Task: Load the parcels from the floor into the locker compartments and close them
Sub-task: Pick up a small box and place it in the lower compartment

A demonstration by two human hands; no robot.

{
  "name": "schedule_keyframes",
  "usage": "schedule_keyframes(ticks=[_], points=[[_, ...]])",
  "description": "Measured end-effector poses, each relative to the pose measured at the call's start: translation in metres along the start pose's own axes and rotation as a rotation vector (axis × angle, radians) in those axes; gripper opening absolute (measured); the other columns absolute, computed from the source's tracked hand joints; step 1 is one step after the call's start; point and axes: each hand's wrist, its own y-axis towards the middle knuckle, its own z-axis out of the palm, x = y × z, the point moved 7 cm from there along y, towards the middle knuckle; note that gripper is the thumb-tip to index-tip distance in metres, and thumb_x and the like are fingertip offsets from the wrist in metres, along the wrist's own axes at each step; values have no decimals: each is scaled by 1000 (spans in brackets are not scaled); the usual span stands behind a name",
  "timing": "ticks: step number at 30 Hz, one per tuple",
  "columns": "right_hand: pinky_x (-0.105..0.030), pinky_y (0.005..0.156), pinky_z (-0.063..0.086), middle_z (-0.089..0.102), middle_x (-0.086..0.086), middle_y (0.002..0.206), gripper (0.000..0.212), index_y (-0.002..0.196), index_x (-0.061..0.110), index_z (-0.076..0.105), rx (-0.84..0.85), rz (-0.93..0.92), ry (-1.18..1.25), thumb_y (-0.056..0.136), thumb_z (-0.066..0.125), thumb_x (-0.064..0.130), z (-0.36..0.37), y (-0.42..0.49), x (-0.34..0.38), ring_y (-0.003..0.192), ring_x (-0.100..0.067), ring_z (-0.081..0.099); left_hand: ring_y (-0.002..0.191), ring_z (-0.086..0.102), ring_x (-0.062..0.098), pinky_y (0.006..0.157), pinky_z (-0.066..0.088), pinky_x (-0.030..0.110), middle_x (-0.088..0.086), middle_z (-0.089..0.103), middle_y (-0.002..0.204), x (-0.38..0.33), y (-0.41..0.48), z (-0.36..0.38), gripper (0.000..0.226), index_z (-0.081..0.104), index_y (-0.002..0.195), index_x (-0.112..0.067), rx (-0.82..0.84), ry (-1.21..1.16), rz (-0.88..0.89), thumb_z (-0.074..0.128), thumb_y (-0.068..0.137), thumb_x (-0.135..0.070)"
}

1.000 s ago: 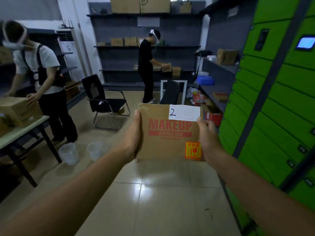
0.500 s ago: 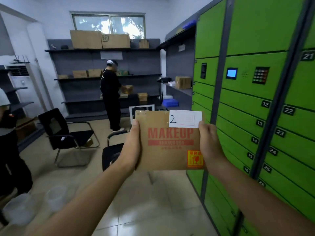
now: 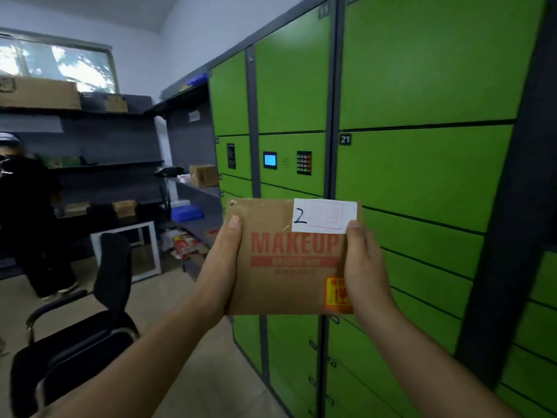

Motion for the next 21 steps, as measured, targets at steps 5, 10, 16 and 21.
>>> schedule_keyframes(ticks=[5,10,16,21], points=[[-34,81,55,76,7,105,44,112,33,69,-118,-24,-62,106,31,56,-75,17,12,97,-10,72,104,76,35,90,59,58,15,77,116,3,16,78,81,65,130,-14,139,0,22,34,90,-77],[-42,93,53,68,5,118,36,120,37,57,-243,-42,-75,102,37,62,-148,21,28,106,-14,67,101,76,38,89,58,64,13,78,111,1,19,149,83,68,126,-16,247,-10,62,32,88,-80],[-52,100,53,65,3,123,42,107,53,53,-304,-63,-125,80,43,84,-220,30,53,110,-18,67,92,79,24,89,60,56,2,81,101,-11,23,224,72,76,114,-26,271,-19,88,35,93,-81],[-51,90,59,74,5,106,31,113,44,54,-405,-76,-98,98,43,68,-284,25,75,97,-19,73,81,79,18,70,63,40,-2,81,95,-27,15,288,73,74,112,-23,355,-42,142,37,86,-80]])
